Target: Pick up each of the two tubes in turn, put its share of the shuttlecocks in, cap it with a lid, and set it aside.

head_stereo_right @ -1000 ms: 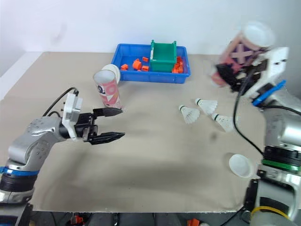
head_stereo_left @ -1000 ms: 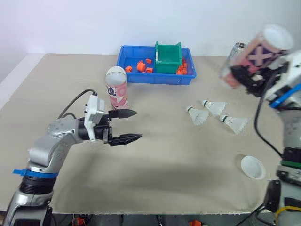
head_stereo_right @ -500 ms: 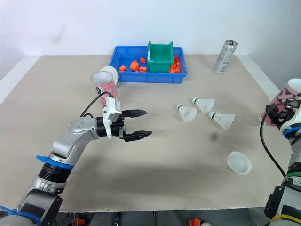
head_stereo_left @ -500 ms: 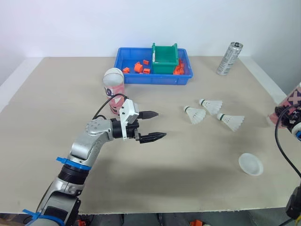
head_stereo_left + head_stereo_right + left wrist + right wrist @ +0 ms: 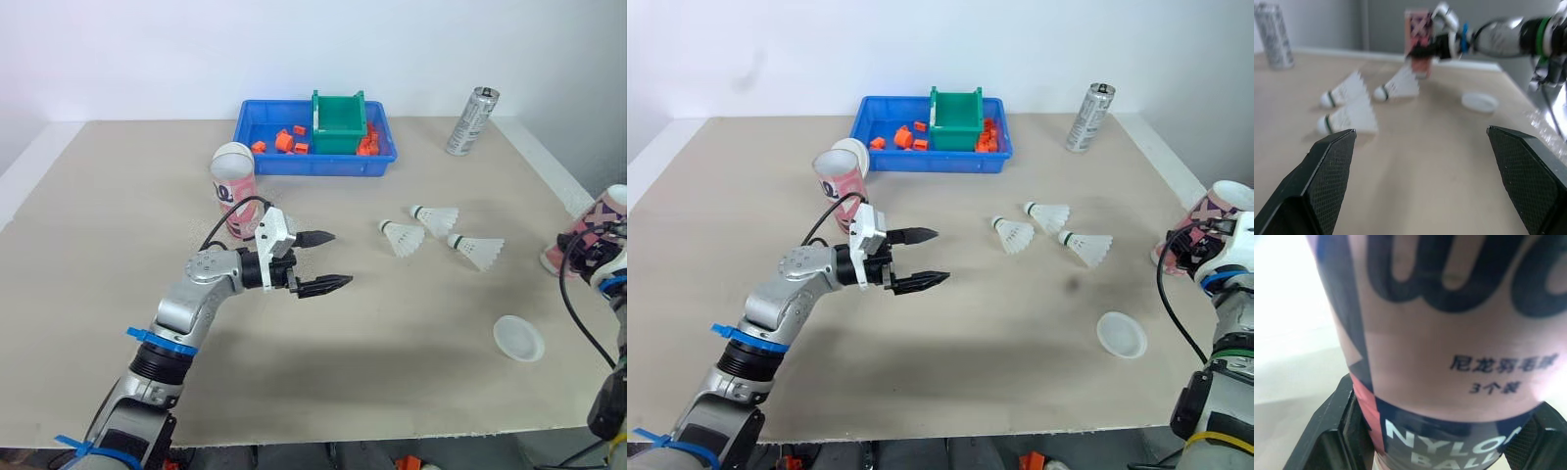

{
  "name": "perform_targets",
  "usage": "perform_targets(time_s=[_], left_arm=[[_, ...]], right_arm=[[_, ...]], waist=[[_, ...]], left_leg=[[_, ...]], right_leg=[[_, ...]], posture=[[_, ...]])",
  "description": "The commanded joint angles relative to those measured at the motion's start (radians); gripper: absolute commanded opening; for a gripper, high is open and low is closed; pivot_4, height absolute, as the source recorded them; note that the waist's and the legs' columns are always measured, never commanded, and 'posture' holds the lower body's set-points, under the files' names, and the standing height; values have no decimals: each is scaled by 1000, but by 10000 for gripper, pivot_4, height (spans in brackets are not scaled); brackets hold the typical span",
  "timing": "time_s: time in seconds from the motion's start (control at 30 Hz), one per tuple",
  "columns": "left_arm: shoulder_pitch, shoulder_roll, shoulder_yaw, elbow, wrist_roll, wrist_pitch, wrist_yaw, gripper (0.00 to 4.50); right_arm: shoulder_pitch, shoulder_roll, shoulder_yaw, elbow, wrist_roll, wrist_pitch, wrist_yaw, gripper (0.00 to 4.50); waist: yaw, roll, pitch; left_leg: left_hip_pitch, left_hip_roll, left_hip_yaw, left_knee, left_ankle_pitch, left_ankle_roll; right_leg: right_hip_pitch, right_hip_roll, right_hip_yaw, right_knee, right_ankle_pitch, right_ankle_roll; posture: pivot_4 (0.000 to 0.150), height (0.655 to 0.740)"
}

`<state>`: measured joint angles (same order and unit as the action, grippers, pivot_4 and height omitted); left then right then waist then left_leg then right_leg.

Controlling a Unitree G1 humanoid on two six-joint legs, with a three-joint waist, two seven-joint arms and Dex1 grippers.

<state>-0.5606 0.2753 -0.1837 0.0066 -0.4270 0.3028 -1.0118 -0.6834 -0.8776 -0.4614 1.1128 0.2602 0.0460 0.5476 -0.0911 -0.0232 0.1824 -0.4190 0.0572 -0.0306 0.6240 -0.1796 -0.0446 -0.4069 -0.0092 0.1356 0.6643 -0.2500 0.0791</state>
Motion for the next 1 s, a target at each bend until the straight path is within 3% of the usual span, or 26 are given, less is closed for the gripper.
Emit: perform_targets(time_s=[0.03, 0.07, 0.2, 0.57, 1.0], left_arm=[[-18, -21, 31, -51, -43, -27, -13, 45000], [-18, -25, 33, -55, -54, -25, -19, 45000], [-16, -26, 31, -63, -71, -26, -36, 45000], [-14, -15, 26, -62, -74, -30, -52, 45000], [41, 72, 72, -130, -111, 46, -39, 45000]], right_arm=[[-11, -9, 1, 4, 1, -16, -2, 33055], [-9, -8, 2, 6, 1, -16, -2, 33055], [2, -4, 6, 11, 2, -12, 10, 44044], [57, -27, 28, -30, 12, 47, 121, 44044], [258, -185, -31, -215, 55, 144, 293, 44044]], waist=[[0, 0, 0], [0, 0, 0], [0, 0, 0], [-5, 0, 0], [-7, 2, 0]], left_leg=[[0, 0, 0, 0, 0, 0], [0, 0, 0, 0, 0, 0], [0, 0, 0, 0, 0, 0], [0, -1, 0, 0, 0, 0], [0, -2, 0, 0, 0, 0]], right_leg=[[0, 0, 0, 0, 0, 0], [0, 0, 0, 0, 0, 0], [1, 0, 0, 0, 0, 0], [1, 0, 0, 0, 0, 1], [1, 0, 2, 0, -1, 1]], posture=[[1500, 7309], [1500, 7309], [1500, 7309], [1500, 7309], [1500, 7309]])
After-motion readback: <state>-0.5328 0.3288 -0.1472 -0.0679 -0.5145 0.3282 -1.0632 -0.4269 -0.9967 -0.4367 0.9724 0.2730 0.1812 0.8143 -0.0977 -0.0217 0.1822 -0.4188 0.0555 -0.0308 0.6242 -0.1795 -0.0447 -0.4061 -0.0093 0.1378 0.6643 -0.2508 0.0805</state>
